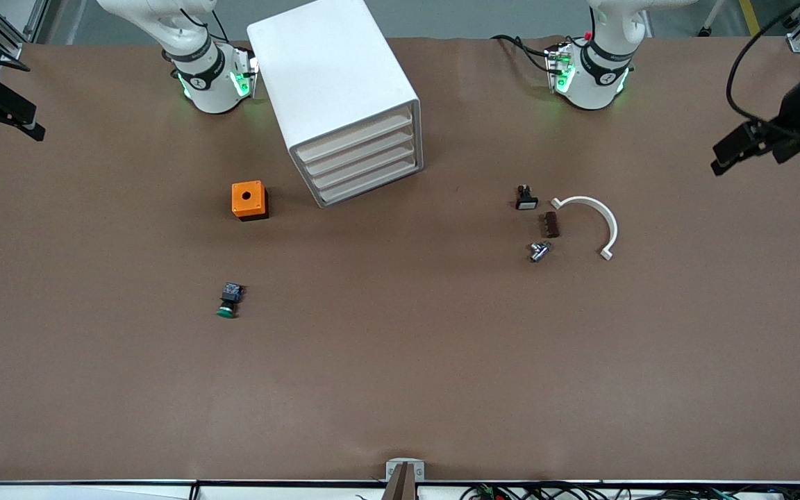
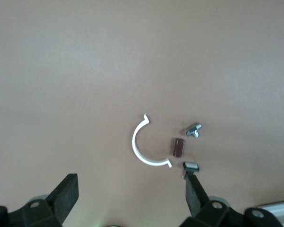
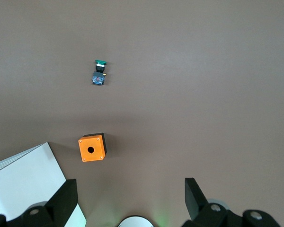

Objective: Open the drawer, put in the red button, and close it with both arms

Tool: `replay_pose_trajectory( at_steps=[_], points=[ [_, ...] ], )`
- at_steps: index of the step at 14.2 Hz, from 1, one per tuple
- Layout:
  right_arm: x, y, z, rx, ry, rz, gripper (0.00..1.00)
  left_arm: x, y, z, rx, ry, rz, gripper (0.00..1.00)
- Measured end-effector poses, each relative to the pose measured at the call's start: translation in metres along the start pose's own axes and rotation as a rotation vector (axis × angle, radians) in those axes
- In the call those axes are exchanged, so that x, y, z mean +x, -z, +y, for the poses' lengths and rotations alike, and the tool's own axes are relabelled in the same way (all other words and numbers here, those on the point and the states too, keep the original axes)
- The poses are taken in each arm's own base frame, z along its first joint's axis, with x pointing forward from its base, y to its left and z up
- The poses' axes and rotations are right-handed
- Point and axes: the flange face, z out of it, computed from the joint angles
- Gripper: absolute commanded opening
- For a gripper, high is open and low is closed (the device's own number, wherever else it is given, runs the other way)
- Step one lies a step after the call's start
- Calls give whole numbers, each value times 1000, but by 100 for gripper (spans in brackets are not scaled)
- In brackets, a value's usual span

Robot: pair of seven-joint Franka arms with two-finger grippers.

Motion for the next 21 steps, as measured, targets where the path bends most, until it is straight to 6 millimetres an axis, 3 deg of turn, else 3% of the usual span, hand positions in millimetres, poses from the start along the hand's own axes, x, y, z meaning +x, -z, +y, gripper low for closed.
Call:
replay_pose_trajectory(
  at_steps=[3,5,10,21],
  points=[
    [-4,-1,0,3,0,1,100,-35,6,15,8,-41,8,100],
    [-5,-2,1,5,-2,-1,100,-44,5,22,11,-58,5,100],
    [-6,-4,6,9,-38,-8,100,-39,-9,23,16,-71,-21,100],
    [-6,-4,7,11,-45,-9,100,-12,-11,25,7,-66,-31,100]
  ],
)
